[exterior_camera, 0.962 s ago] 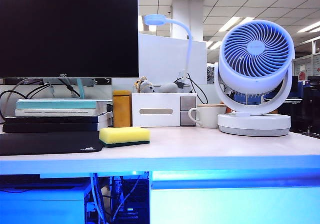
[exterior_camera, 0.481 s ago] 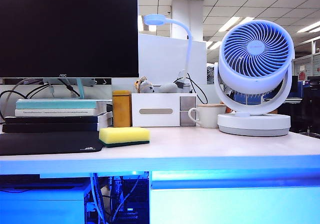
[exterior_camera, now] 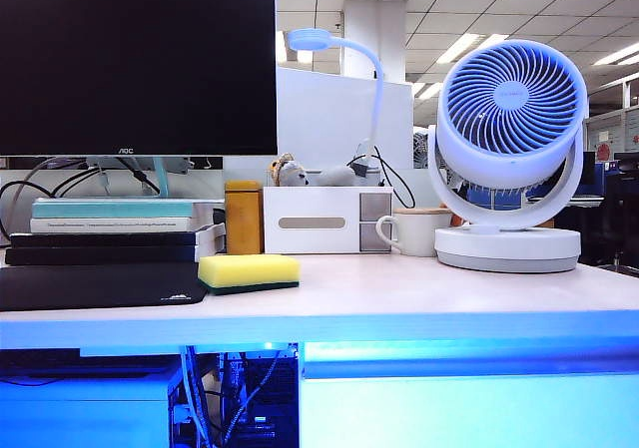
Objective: Open the drawer, place the cleaning sponge inside, then close the drawer.
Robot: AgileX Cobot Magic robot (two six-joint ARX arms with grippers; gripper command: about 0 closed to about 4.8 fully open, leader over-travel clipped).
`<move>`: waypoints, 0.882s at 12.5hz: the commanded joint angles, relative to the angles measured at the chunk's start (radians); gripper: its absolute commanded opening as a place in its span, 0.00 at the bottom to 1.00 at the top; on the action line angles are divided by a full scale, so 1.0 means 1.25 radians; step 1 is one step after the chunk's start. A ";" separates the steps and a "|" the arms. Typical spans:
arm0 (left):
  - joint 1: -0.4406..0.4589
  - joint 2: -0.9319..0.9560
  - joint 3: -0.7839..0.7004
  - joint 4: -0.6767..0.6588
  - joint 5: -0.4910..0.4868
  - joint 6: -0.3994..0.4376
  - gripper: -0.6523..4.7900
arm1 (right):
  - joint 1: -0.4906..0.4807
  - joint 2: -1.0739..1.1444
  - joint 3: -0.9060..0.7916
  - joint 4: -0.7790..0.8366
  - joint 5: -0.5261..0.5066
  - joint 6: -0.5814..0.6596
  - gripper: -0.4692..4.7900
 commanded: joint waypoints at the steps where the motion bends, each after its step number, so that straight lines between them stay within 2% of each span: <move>1: 0.000 -0.002 0.003 -0.001 0.004 0.000 0.11 | -0.025 -0.003 -0.026 0.009 0.039 -0.023 1.00; 4: 0.000 -0.002 0.003 -0.001 0.004 0.001 0.11 | -0.037 -0.002 -0.023 0.013 0.074 -0.023 1.00; 9: 0.000 -0.001 0.003 -0.001 0.004 0.000 0.11 | -0.038 0.049 0.042 0.009 -0.020 -0.034 1.00; 11: 0.000 -0.001 0.003 -0.002 0.004 0.001 0.11 | -0.040 0.067 0.051 0.010 -0.016 -0.034 1.00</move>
